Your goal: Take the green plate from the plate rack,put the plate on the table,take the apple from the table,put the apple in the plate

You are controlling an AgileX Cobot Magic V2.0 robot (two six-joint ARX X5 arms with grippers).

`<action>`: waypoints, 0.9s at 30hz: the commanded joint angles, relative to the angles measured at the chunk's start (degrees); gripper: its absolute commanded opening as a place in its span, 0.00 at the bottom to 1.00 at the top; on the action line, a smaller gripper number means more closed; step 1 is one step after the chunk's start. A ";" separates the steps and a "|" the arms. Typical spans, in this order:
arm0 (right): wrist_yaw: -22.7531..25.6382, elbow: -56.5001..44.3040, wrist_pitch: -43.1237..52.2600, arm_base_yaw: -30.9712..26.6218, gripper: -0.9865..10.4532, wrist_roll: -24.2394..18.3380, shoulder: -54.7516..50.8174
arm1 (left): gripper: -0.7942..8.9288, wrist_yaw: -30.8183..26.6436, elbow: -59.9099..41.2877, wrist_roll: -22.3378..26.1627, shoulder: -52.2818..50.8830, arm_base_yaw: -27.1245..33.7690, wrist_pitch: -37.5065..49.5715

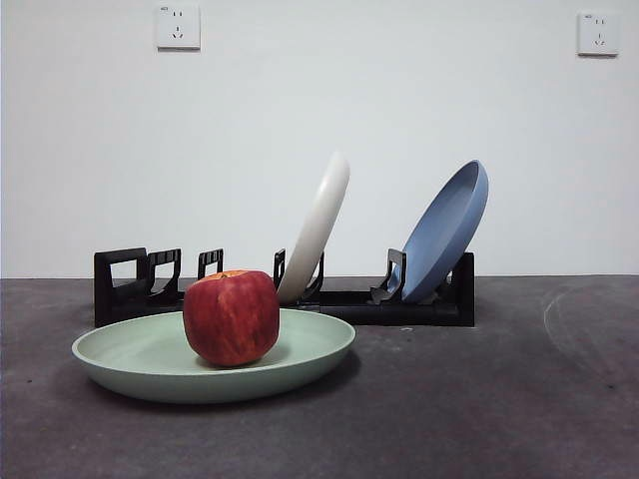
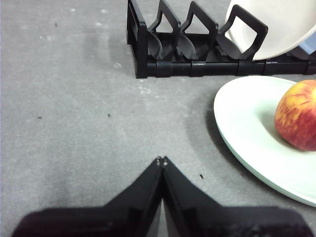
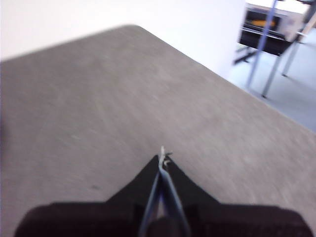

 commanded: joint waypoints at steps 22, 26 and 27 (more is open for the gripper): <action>-28.79 -28.94 21.79 -14.80 0.09 -15.91 -21.73 | 0.08 0.00 -0.42 0.70 0.55 0.15 0.87; -27.89 -31.10 24.85 -14.78 0.09 -15.74 -23.34 | 0.08 0.00 -0.42 0.70 0.55 0.15 0.87; -27.76 -31.43 24.68 -14.75 0.09 -15.43 -23.65 | 0.08 0.00 -0.42 0.70 0.55 0.15 0.87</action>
